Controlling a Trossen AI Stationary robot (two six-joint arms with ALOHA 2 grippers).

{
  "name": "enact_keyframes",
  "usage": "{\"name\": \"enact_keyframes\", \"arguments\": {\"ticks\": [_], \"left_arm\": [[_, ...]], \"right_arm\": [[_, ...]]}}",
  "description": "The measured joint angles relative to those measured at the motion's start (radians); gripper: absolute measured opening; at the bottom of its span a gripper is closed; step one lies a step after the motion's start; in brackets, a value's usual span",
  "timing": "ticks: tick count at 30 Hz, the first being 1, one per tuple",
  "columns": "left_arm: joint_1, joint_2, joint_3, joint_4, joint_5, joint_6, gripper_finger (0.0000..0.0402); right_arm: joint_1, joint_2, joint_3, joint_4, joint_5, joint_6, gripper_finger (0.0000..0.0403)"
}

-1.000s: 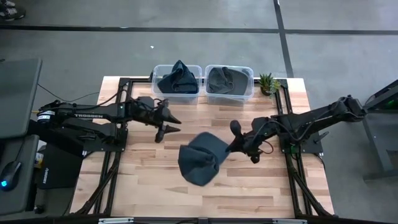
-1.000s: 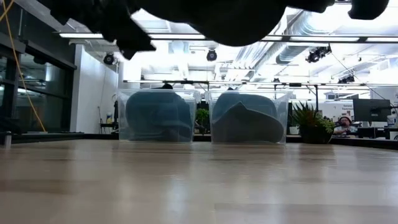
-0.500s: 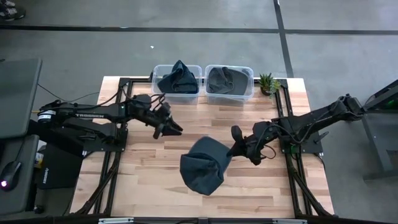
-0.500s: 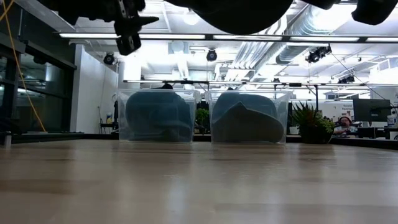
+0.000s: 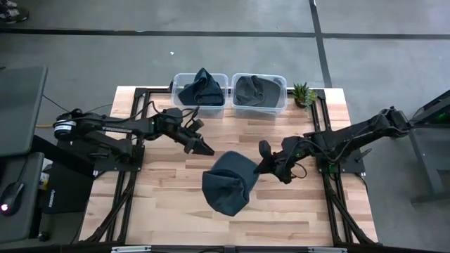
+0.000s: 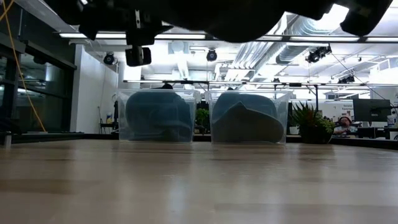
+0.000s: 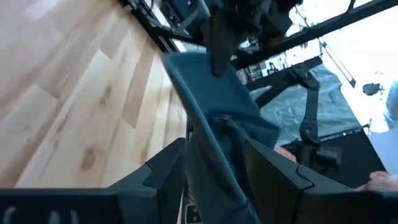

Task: Pick and place caps into container
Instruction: Put the dark blue cap into the left transparent container

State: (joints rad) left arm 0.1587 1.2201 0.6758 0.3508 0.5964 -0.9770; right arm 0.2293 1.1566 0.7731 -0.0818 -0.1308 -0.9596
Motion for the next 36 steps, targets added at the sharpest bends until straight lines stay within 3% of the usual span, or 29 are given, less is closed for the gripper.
{"name": "enact_keyframes", "arguments": {"ticks": [9, 15, 36], "left_arm": [[0.025, 0.015, 0.000, -0.031, 0.053, -0.024, 0.0162], [0.025, 0.016, 0.000, -0.159, -0.004, -0.024, 0.0162], [0.025, 0.015, 0.000, -0.189, -0.022, 0.030, 0.0162]], "right_arm": [[-0.001, 0.076, 0.000, 0.044, 0.031, -0.010, 0.0001], [-0.018, 0.076, 0.000, 0.055, 0.035, -0.010, 0.0001], [-0.103, 0.149, 0.000, 0.154, -0.038, -0.036, 0.0001]]}}
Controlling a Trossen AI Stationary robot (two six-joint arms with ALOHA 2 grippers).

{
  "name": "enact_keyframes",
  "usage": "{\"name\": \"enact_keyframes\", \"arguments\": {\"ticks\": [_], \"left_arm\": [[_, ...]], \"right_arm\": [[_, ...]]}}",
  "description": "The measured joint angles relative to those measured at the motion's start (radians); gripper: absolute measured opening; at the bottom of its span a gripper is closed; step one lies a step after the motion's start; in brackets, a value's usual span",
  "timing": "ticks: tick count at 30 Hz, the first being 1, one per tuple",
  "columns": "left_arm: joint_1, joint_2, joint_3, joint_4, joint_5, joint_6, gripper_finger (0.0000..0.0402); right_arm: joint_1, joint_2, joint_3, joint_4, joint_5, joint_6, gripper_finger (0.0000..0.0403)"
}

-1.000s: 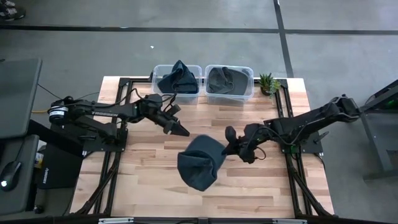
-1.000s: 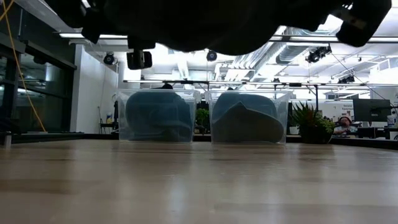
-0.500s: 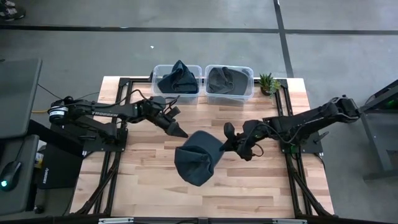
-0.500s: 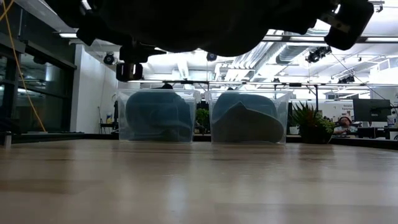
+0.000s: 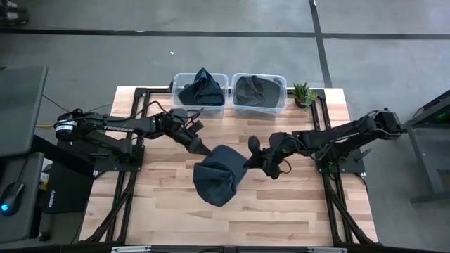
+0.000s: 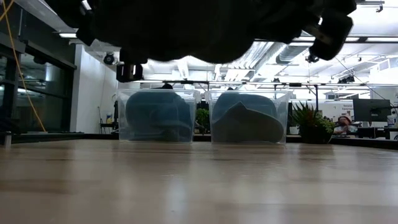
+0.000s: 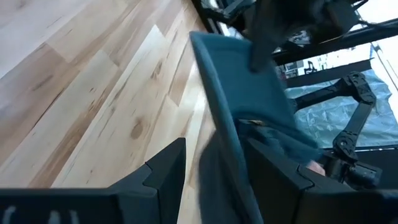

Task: Pick and place caps into container
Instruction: Put the dark blue cap into the left transparent container

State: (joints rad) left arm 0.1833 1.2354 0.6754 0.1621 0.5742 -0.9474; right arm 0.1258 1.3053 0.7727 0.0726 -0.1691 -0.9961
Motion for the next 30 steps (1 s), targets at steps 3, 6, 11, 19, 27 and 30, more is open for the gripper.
{"name": "enact_keyframes", "arguments": {"ticks": [3, 6, 11, 19, 27, 30], "left_arm": [[0.000, 0.010, 0.001, -0.015, 0.000, 0.001, 0.0162], [0.000, 0.029, 0.000, -0.023, 0.003, 0.002, 0.0162], [0.000, 0.053, 0.000, -0.015, 0.005, 0.006, 0.0162], [0.000, 0.063, 0.001, 0.008, -0.001, 0.057, 0.0041], [0.000, 0.063, 0.001, 0.011, -0.012, 0.093, 0.0007], [0.000, 0.063, 0.001, 0.010, -0.015, 0.104, 0.0005]], "right_arm": [[-0.017, 0.000, 0.000, 0.022, -0.016, -0.001, 0.0001], [-0.037, 0.000, 0.000, 0.028, -0.034, -0.008, 0.0001], [-0.061, 0.000, 0.000, 0.031, -0.052, -0.008, 0.0001], [-0.063, 0.000, 0.000, 0.028, -0.048, -0.007, 0.0001], [-0.063, 0.000, -0.002, 0.015, -0.038, 0.013, 0.0001], [-0.062, 0.000, -0.002, 0.018, -0.023, 0.040, 0.0012]]}}
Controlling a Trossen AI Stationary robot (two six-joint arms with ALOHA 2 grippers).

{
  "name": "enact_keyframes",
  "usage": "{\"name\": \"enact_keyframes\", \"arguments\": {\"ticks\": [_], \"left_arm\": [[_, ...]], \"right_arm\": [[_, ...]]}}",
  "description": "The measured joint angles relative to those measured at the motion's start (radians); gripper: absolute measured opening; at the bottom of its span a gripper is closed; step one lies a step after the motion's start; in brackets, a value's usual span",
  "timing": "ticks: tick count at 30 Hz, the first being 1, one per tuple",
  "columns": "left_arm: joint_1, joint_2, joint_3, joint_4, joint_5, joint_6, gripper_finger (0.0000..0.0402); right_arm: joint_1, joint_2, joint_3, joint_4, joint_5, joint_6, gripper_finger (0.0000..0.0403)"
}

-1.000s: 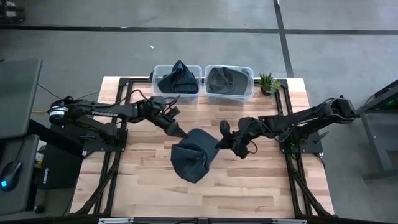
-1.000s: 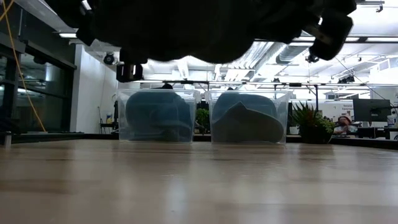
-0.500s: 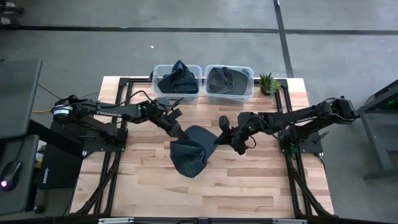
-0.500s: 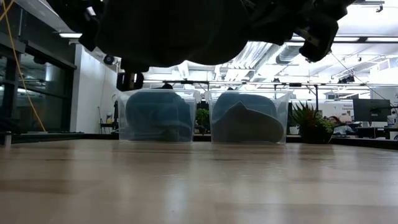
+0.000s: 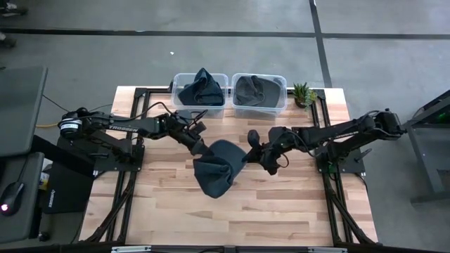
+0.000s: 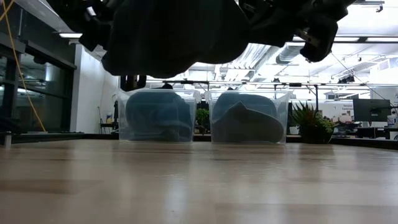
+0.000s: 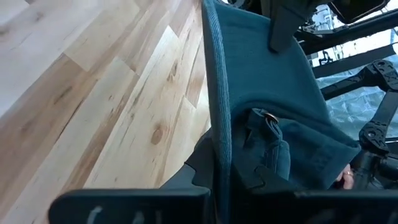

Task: Pick and place caps into container
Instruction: Put the dark blue cap into the left transparent container

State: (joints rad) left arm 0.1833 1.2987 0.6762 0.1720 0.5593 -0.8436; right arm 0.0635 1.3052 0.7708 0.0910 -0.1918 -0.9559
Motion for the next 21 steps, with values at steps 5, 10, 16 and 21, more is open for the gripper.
{"name": "enact_keyframes", "arguments": {"ticks": [5, 10, 16, 21], "left_arm": [[0.000, 0.000, 0.000, -0.004, -0.015, 0.002, 0.0004], [0.000, 0.000, 0.000, -0.005, -0.004, 0.005, 0.0003], [0.000, 0.000, 0.000, 0.005, -0.062, 0.002, 0.0003], [0.000, 0.000, 0.000, 0.021, -0.143, 0.002, 0.0003]], "right_arm": [[0.000, -0.001, 0.000, 0.018, 0.054, 0.103, 0.0058], [0.001, -0.002, 0.000, 0.019, 0.079, 0.205, 0.0105], [0.004, -0.006, 0.000, -0.007, 0.134, 0.305, 0.0170], [0.024, -0.028, 0.000, -0.057, 0.396, 0.369, 0.0220]]}}
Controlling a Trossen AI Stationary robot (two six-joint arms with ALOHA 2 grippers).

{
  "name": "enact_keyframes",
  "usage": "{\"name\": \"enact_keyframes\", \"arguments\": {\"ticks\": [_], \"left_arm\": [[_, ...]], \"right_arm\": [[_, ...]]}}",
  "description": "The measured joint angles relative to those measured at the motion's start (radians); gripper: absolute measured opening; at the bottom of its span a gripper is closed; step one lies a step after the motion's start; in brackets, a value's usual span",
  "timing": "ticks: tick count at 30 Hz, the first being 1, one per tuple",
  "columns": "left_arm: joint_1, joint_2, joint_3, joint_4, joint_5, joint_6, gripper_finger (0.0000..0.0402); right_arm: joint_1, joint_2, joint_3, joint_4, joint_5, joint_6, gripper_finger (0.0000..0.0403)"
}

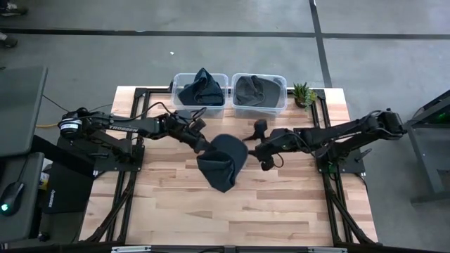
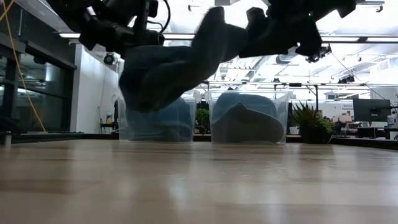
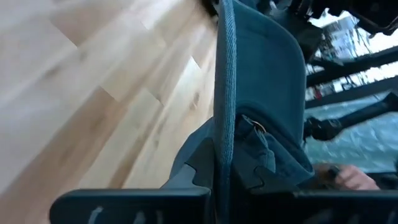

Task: Pick and place caps into container
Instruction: Put the dark blue cap into the left transparent container

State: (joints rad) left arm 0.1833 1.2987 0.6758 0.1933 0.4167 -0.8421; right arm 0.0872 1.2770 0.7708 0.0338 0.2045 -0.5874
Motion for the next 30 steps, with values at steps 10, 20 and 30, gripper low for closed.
{"name": "enact_keyframes", "arguments": {"ticks": [10, 20, 30], "left_arm": [[0.000, 0.000, -0.001, 0.191, -0.150, 0.009, 0.0002], [0.030, -0.003, 0.001, 0.395, -0.346, 0.077, 0.0002], [0.113, 0.000, 0.000, 0.604, -0.346, 0.139, 0.0002]], "right_arm": [[0.019, -0.158, 0.000, -0.085, 0.099, 0.228, 0.0241], [0.020, -0.235, 0.000, -0.184, 0.134, 0.467, 0.0231], [-0.016, -0.277, 0.000, -0.169, 0.177, 0.606, 0.0236]]}}
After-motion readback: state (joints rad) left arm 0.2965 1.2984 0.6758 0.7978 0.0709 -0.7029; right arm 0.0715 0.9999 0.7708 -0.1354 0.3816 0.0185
